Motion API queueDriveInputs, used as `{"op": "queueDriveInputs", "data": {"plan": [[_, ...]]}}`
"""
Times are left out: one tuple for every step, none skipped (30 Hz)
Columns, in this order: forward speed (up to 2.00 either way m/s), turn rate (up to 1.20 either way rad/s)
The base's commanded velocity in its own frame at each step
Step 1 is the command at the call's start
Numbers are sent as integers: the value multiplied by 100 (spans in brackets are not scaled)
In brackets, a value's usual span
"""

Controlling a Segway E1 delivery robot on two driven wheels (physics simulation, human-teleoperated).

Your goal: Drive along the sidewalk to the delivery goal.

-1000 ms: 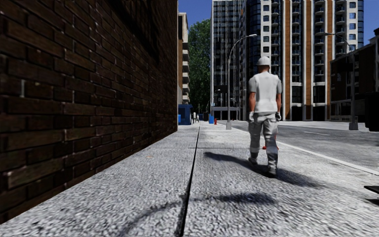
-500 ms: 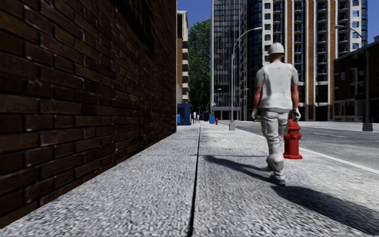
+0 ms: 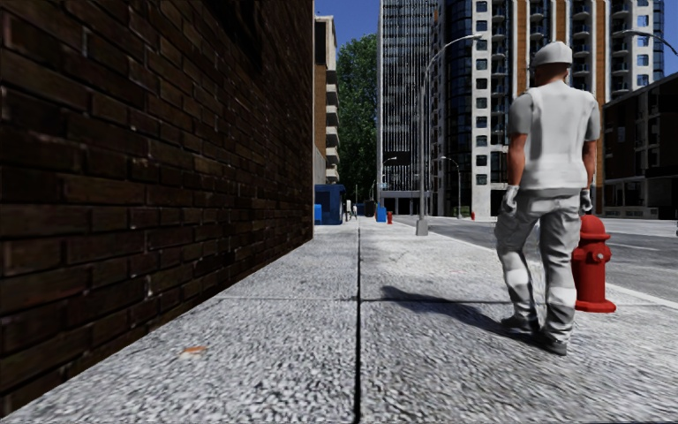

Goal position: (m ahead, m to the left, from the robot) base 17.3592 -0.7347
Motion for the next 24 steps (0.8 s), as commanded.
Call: {"op": "queueDriveInputs", "data": {"plan": [[200,0],[200,0],[200,0],[200,0],[200,0],[200,0],[200,0],[200,0],[200,0],[200,0],[200,0],[200,0],[200,0],[200,0],[200,0],[200,0],[200,0],[200,0],[200,0],[200,0],[200,0],[200,-15],[200,-22],[200,-23]]}}
